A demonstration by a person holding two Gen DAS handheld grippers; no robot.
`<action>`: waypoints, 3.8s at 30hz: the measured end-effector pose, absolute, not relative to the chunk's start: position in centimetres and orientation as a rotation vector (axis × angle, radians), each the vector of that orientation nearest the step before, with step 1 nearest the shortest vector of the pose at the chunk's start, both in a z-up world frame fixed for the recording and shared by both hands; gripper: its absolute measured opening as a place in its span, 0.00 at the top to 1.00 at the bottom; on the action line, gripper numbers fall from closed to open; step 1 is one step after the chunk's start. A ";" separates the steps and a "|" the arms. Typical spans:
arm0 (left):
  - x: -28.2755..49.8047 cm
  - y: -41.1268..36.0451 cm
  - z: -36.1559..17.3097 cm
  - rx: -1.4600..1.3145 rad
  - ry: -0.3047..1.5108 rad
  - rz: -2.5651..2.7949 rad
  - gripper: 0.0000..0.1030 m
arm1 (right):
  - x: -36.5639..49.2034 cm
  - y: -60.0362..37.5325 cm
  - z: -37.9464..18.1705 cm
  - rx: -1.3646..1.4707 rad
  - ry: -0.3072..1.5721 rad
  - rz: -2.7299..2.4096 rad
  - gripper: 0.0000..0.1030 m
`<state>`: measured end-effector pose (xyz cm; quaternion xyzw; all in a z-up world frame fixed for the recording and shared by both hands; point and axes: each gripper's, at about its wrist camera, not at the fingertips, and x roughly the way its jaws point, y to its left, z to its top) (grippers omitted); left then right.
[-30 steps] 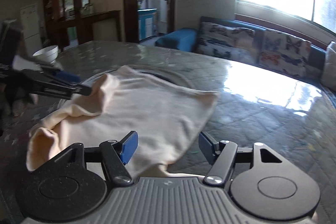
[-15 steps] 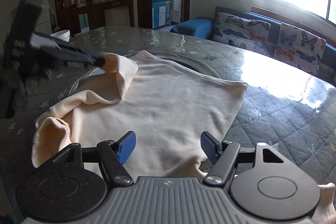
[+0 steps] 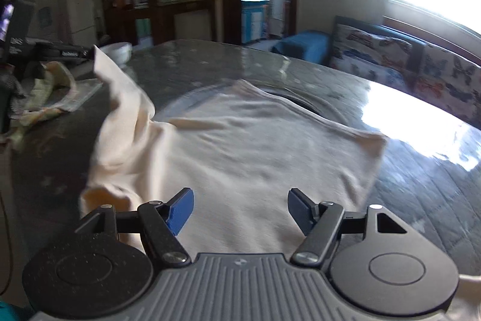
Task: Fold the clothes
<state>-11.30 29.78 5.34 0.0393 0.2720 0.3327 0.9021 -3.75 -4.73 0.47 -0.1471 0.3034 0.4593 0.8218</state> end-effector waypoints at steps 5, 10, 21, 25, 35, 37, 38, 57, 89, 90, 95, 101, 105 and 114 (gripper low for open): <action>-13.1 31.4 3.9 0.160 0.584 0.716 0.94 | -5.2 -1.9 0.8 -0.302 0.666 1.087 0.31; -12.7 31.5 1.8 0.242 0.624 0.709 0.94 | -7.7 1.0 -0.6 -0.348 0.699 1.177 0.33; -12.8 32.9 0.9 0.273 0.602 0.833 0.73 | -11.7 2.3 -2.4 -0.461 0.723 1.296 0.32; -13.7 33.8 2.2 0.052 0.623 0.761 0.68 | -11.6 2.2 -2.5 -0.451 0.728 1.299 0.32; -13.9 36.7 2.5 -0.482 0.618 0.809 0.52 | -11.3 2.0 -2.6 -0.431 0.728 1.308 0.30; -13.6 37.7 2.4 -0.516 0.622 0.824 0.52 | -11.3 2.0 -2.6 -0.429 0.728 1.311 0.29; -13.3 38.1 2.5 -0.519 0.624 0.828 0.52 | -11.3 2.1 -2.6 -0.429 0.728 1.313 0.29; -8.5 38.9 0.4 -0.284 0.791 0.685 0.94 | -11.4 2.0 -2.7 -0.404 0.735 1.319 0.23; -10.1 38.2 1.3 -0.188 0.708 0.899 0.63 | -12.0 6.0 -0.7 -0.489 0.618 1.348 0.46; -10.5 38.7 1.3 -0.202 0.712 0.909 0.64 | -12.0 6.7 -0.7 -0.493 0.619 1.356 0.50; -11.5 40.4 1.0 -0.283 0.733 0.888 0.66 | -11.7 10.9 -2.1 -0.545 0.632 1.365 0.60; -11.6 39.5 1.0 -0.273 0.704 0.768 0.67 | -11.5 12.9 -3.1 -0.545 0.641 1.336 0.82; -10.0 38.6 0.4 -0.201 0.731 0.699 0.65 | -11.6 12.9 -3.1 -0.546 0.640 1.332 0.96; -7.0 37.9 -1.7 -0.027 0.795 0.747 0.82 | -12.7 11.6 -2.3 -0.521 0.647 1.406 0.96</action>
